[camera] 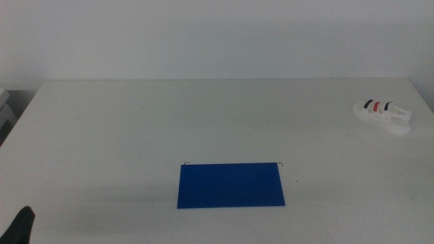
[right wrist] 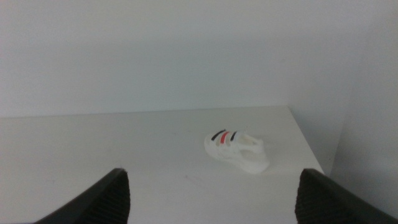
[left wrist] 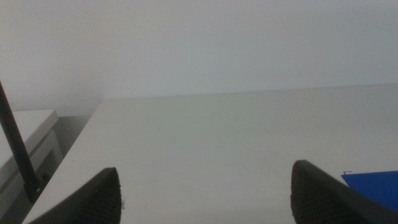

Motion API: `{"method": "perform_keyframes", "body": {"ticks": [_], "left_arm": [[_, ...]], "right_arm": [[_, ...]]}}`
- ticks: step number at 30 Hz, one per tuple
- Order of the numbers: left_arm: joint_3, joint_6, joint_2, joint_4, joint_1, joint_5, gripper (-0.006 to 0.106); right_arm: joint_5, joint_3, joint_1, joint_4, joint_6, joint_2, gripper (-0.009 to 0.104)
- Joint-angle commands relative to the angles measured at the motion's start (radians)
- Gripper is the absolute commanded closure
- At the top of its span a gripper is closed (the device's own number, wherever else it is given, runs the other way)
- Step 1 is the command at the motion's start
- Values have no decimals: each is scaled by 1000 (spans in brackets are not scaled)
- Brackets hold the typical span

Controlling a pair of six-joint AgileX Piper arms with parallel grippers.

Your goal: Use one arm to grab the shoe from the table and place it on the mat.

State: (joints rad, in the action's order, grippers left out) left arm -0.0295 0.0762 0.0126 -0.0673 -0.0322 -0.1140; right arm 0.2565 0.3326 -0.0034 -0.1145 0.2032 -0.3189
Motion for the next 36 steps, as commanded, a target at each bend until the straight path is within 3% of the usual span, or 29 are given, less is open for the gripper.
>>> {"method": "perform_keyframes", "body": {"ticks": [1,14,28,36], "left_arm": [[-7,-5,13,-10,-5,82,7],[-7,-5,13,-10,-5,82,7],[-7,-5,13,-10,-5,82,7],[-7,-5,13,-10,-5,82,7]], "right_arm": [[-68,98,-5,-18,-7,-92,3],[-61,382,-2,-10,-7,-429,3],[240,850,-2,-27,-14,-817,3],[440,1191,-2,-71,-53,-1097,3]]}}
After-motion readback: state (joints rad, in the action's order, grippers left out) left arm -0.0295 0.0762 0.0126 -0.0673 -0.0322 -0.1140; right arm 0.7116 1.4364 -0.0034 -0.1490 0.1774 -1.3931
